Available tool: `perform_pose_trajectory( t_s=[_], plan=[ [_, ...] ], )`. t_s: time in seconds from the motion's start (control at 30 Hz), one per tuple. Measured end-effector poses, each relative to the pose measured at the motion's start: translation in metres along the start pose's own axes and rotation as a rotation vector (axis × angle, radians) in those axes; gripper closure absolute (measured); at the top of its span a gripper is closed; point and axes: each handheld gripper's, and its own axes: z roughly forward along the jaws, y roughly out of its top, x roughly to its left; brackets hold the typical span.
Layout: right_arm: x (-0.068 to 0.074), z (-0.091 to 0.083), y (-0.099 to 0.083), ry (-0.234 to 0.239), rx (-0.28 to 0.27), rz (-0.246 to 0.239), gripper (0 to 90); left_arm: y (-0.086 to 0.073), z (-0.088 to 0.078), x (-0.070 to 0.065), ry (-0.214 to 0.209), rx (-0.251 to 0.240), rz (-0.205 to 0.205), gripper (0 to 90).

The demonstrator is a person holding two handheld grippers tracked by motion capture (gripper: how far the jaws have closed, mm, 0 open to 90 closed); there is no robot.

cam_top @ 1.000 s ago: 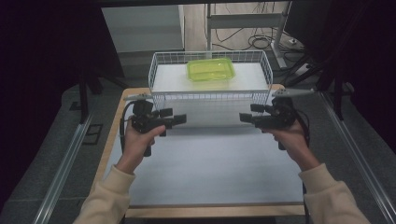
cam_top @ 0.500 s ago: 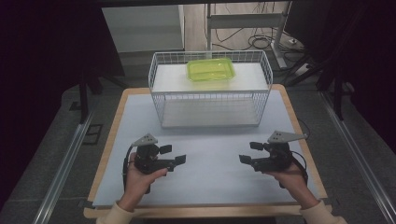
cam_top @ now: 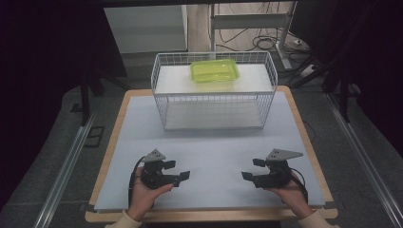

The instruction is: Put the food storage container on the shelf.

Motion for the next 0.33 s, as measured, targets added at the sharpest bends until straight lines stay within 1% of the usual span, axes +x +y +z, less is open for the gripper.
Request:
perform_pose_trajectory(
  t_s=[0.07, 0.17, 0.33],
  plan=[
    [0.0003, -0.0002, -0.0018, -0.013, 0.002, -0.011, 25.1, -0.0013, 0.0020, -0.0010, 0.002, 0.008, 0.006, 19.9],
    [-0.0012, -0.0004, -0.0022, -0.015, -0.011, -0.004, 24.9, -0.0023, 0.0036, -0.0024, 0.004, 0.014, 0.014, 19.9],
    [-0.0014, 0.0001, -0.0024, -0.023, -0.019, -0.009, 24.7, -0.0025, 0.0029, -0.0006, 0.002, 0.010, 0.006, 19.9]
  ],
)
